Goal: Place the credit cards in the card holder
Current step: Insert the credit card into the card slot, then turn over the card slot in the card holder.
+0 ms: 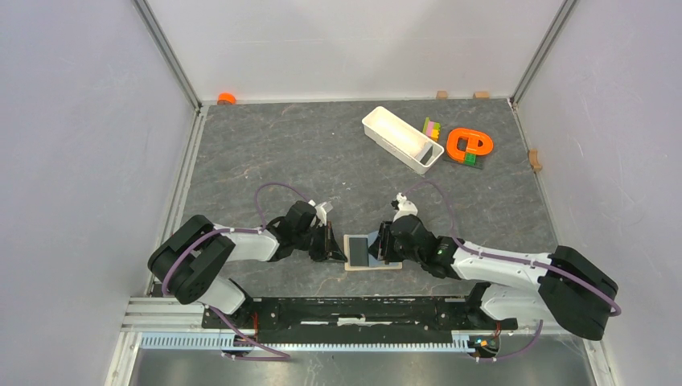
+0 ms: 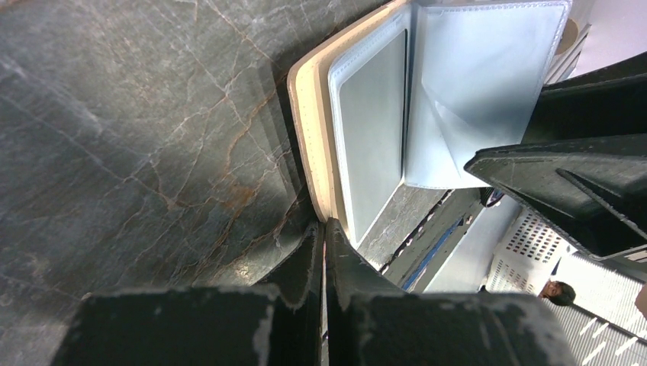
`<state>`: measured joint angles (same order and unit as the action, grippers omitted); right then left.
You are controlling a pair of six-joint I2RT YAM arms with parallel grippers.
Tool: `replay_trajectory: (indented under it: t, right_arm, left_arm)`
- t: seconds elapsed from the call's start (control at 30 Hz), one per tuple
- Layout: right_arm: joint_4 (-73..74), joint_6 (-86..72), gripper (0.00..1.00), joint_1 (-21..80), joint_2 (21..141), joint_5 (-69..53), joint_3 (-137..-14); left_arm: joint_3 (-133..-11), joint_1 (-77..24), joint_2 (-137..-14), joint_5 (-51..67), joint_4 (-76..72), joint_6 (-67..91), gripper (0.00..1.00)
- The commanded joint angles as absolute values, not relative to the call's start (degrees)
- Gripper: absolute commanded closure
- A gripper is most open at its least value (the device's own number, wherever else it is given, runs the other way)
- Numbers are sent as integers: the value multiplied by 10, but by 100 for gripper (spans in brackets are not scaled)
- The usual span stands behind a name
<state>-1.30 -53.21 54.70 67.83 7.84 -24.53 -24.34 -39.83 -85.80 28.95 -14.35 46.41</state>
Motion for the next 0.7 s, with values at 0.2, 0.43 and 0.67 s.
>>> replay_trajectory:
  t: [0.2,0.43,0.67]
  right_arm:
    - [-39,-521,56,558,683,74,-278]
    - [-48,-508,53,563,680,70,-288]
    - [-60,-501,53,575,709,57,-301]
  left_arm:
    - [-236,-398,-867,281,-148,470,98]
    - [-236,-398,-868,281,-148,470,98]
    - [-234,-398,-866,281,-148,470,98]
